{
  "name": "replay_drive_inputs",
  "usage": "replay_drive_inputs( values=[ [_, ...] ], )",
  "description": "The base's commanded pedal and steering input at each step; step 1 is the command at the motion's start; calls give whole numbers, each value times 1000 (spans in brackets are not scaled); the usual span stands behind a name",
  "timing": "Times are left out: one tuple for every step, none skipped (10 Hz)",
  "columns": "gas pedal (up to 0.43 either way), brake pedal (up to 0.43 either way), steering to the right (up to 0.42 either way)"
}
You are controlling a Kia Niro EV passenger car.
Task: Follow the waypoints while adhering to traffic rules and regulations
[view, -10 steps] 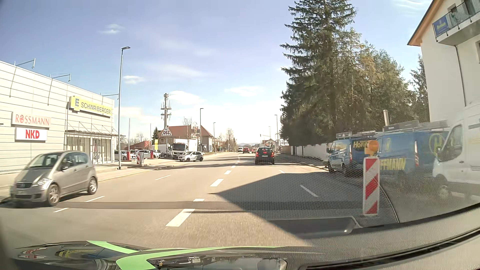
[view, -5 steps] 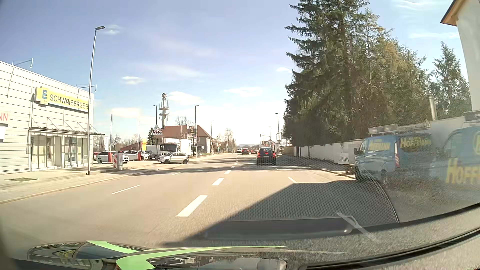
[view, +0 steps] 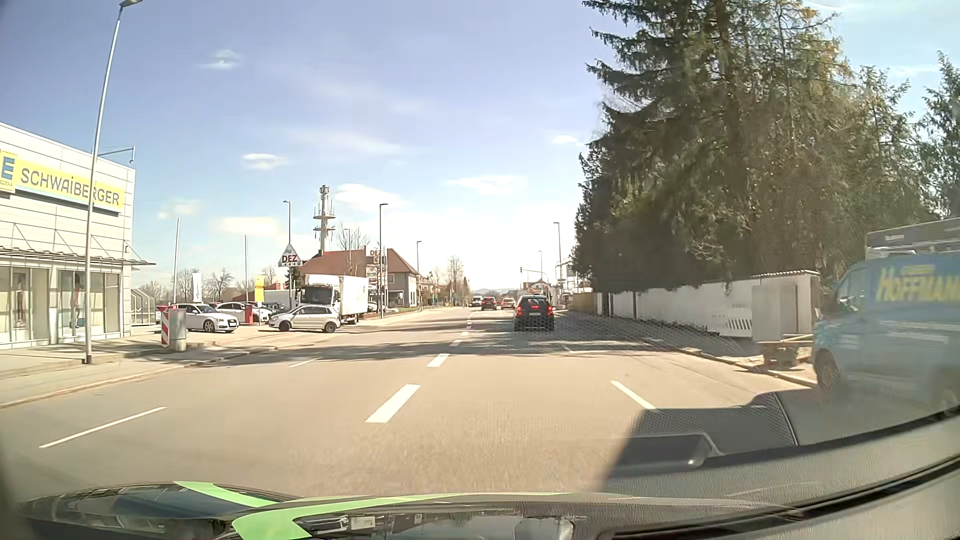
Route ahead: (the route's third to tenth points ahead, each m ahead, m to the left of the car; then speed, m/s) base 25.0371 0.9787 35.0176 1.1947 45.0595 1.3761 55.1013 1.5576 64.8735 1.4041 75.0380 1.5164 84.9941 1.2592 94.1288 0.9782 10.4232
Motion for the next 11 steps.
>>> replay_drive_inputs(
  values=[
    [67, 0, 1],
    [67, 0, 1],
    [67, 0, 1],
    [67, 0, 1],
    [67, 0, 1],
    [67, 0, 1],
    [67, 0, 1],
    [67, 0, 1],
    [67, 0, 1],
    [67, 0, 1],
    [67, 0, 1]
  ],
)
